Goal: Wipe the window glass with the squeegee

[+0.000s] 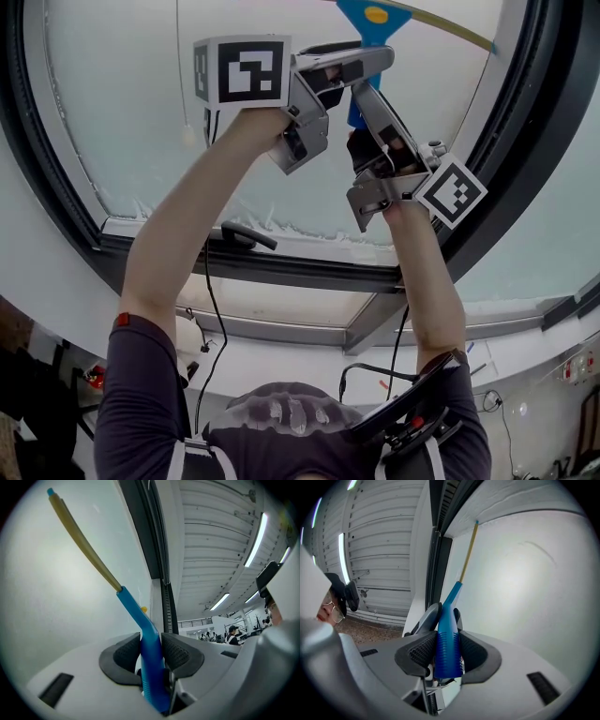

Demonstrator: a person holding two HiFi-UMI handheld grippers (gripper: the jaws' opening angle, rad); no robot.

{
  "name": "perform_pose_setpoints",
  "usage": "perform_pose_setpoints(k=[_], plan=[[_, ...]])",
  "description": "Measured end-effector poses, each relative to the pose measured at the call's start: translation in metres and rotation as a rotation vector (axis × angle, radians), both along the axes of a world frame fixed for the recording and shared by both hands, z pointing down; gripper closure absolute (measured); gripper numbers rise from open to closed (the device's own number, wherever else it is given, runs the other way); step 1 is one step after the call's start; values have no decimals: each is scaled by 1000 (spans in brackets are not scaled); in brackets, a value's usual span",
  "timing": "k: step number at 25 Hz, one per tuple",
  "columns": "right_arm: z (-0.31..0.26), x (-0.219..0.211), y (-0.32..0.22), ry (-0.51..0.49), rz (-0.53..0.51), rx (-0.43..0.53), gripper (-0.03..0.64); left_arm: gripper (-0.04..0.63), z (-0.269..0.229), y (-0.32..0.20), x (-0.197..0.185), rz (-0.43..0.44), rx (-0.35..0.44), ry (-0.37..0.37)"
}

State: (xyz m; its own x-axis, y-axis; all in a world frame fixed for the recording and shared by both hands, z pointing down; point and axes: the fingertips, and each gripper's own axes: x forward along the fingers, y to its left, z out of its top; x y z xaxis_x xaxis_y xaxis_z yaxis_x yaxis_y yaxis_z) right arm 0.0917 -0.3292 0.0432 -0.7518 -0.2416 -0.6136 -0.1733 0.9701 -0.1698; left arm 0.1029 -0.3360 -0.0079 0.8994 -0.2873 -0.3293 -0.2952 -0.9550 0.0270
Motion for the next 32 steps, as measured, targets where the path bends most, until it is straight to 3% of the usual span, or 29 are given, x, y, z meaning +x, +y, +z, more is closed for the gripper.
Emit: perform_pose_setpoints(k=[18, 32], plan=[[6, 0, -8, 8, -23, -93, 476, 449, 9, -8, 4, 46, -90, -1], [69, -6, 0, -1, -28, -141, 472, 448, 73, -1, -1, 92, -138, 28]])
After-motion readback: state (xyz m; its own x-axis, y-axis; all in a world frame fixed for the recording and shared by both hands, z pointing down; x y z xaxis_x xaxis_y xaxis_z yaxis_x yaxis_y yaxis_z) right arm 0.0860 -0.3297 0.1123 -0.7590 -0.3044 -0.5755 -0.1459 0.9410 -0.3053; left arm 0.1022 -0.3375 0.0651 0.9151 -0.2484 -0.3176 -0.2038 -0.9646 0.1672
